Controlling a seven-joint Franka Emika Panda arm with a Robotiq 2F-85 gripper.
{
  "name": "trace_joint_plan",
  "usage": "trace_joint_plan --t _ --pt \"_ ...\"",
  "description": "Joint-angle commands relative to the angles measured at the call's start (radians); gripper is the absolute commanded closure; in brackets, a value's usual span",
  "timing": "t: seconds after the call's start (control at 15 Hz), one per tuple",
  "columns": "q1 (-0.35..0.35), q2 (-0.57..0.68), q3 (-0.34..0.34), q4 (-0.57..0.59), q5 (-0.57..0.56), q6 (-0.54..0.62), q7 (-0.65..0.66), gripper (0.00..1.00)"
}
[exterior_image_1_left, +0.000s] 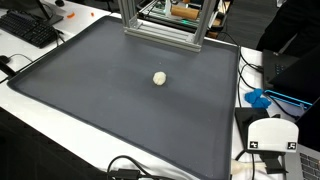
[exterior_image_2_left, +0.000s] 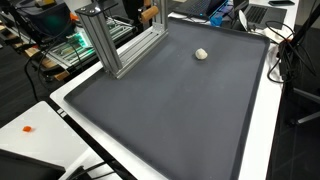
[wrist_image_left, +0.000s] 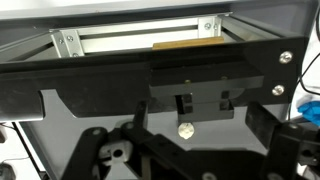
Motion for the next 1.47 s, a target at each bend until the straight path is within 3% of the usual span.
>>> trace_joint_plan --t 0.0,1.4 --pt "0.022 0.041 0.015 -0.009 -0.009 0.035 0.011 0.00" --pt "0.033 0.090 0.009 0.033 -0.035 0.006 -0.003 0.00"
